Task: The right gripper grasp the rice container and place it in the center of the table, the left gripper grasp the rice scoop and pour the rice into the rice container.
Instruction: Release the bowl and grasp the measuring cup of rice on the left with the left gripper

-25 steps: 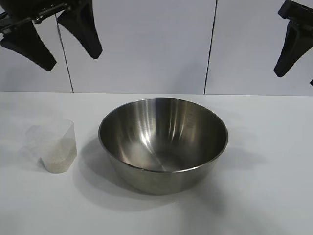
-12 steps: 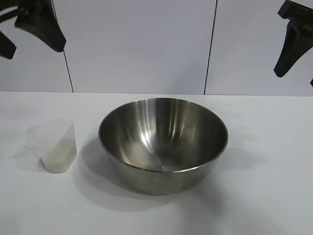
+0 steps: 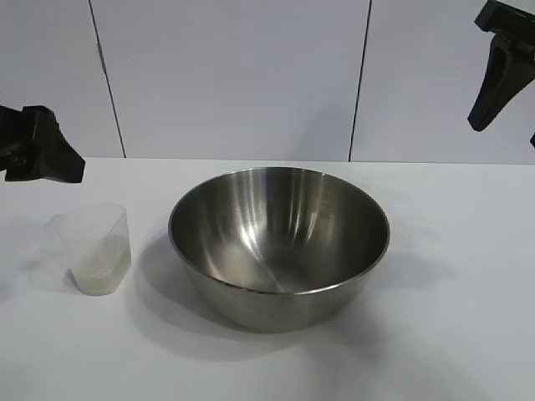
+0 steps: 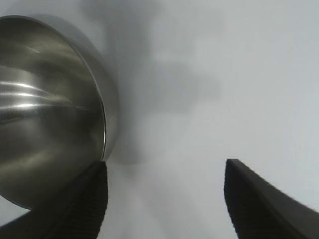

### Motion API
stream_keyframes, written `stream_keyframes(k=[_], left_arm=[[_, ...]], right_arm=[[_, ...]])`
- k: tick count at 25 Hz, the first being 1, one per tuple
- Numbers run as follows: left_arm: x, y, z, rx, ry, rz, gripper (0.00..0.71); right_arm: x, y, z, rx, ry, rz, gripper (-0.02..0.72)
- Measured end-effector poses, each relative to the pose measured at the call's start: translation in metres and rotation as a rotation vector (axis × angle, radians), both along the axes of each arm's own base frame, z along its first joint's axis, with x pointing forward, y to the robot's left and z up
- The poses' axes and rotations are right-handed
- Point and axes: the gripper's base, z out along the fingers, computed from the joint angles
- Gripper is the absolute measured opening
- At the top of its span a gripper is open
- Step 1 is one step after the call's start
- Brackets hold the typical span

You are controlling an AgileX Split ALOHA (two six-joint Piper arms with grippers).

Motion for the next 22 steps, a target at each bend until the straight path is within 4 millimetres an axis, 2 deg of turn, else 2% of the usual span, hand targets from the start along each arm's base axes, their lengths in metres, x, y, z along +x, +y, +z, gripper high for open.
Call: stream_keyframes(k=[7, 10, 13, 19, 22], left_arm=[[0.008, 0.0, 0.013, 0.057, -0.243, -0.051, 0.63], [0.009, 0.0, 0.015, 0.056, -0.272, -0.05, 0.63], [0.004, 0.002, 0.007, 0.06, -0.269, -0.048, 0.63], [-0.024, 0.019, -0.017, 0.024, -0.448, 0.035, 0.63], [-0.035, 0.029, -0.029, 0.017, -0.434, 0.105, 0.63]], right_arm=[[0.001, 0.0, 0.0, -0.001, -0.011, -0.004, 0.463], [0.002, 0.0, 0.001, -0.003, -0.024, -0.008, 0.463], [0.002, 0.0, 0.001, -0.003, -0.026, -0.009, 0.463], [0.003, 0.0, 0.001, 0.0, -0.028, -0.01, 0.463], [0.003, 0.0, 0.001, 0.0, -0.029, -0.011, 0.463]])
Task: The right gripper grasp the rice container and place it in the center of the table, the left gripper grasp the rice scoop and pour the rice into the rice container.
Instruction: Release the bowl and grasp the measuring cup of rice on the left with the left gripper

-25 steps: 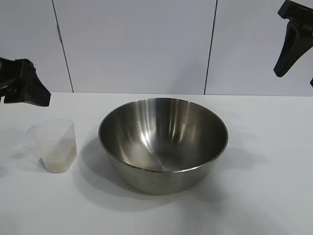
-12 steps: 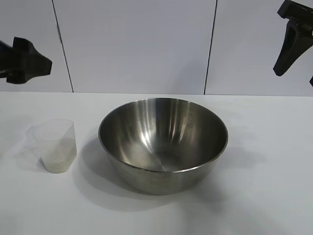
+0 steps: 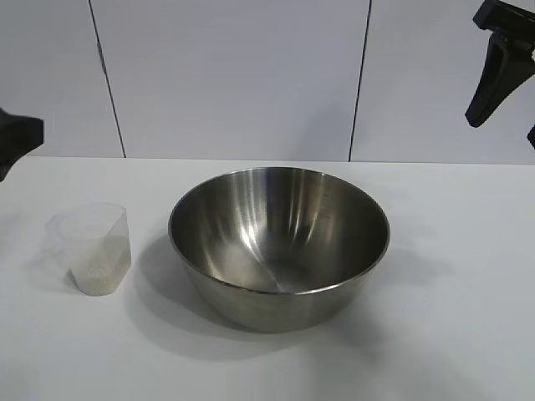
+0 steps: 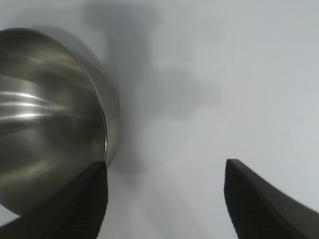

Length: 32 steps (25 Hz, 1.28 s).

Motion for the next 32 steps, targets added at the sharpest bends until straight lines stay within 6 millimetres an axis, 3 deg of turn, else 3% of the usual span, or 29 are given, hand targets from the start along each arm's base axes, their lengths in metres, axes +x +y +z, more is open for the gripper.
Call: stream_keyframes(k=[10, 17, 26, 32], left_arm=[[0.008, 0.005, -0.042, -0.039, 0.023, 0.094, 0.63], [0.002, 0.006, -0.084, -0.033, 0.197, 0.115, 0.63], [0.011, 0.004, -0.089, -0.043, 0.192, 0.126, 0.63], [0.017, 0.002, -0.105, -0.022, 0.24, 0.137, 0.63]], right_arm=[[0.0, 0.0, 0.0, 0.0, -0.001, 0.0, 0.463], [0.0, 0.0, 0.0, 0.003, -0.003, -0.002, 0.463], [0.0, 0.0, 0.0, 0.003, -0.004, -0.002, 0.463], [0.0, 0.0, 0.0, 0.003, -0.004, -0.002, 0.463]])
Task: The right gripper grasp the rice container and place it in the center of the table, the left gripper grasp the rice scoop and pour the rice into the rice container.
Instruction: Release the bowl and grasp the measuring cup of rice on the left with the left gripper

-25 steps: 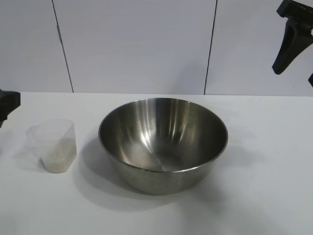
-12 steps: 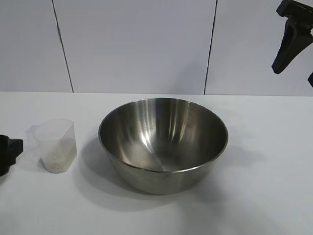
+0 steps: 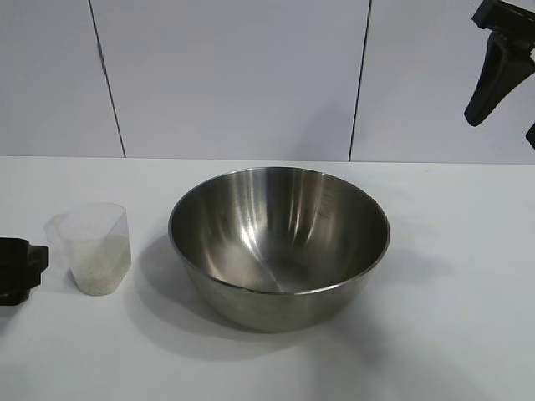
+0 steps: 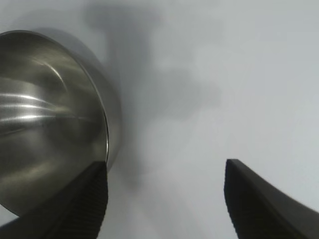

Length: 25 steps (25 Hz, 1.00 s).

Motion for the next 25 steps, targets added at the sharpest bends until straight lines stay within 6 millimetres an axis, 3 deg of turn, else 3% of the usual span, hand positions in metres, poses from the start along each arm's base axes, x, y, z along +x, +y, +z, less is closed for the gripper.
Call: stream_keyframes(k=[8, 15, 25], left_arm=[[0.022, -0.007, -0.006, -0.01, -0.028, 0.007, 0.63], [0.027, -0.009, -0.011, -0.009, -0.025, 0.012, 0.629], [0.036, 0.005, -0.009, -0.014, -0.038, -0.002, 0.627]], right_arm=[[0.0, 0.0, 0.0, 0.0, 0.0, 0.0, 0.463], [0.001, 0.0, 0.0, -0.001, -0.01, -0.003, 0.463], [0.002, 0.0, 0.001, -0.003, -0.022, -0.008, 0.463]])
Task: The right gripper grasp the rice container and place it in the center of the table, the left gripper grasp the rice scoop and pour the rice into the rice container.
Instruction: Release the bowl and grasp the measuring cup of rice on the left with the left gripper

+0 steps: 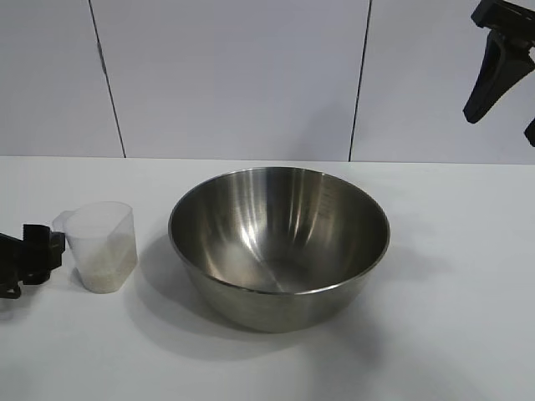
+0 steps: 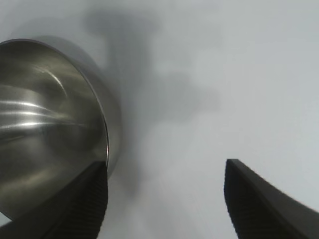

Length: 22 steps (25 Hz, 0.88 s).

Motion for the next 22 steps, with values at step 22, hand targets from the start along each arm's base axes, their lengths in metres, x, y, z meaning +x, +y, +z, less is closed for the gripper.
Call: stream_keyframes(k=[22], left_arm=[[0.016, -0.006, 0.006, -0.041, -0.053, -0.057, 0.485]], right_arm=[[0.002, -0.001, 0.001, -0.003, -0.025, -0.009, 0.463]])
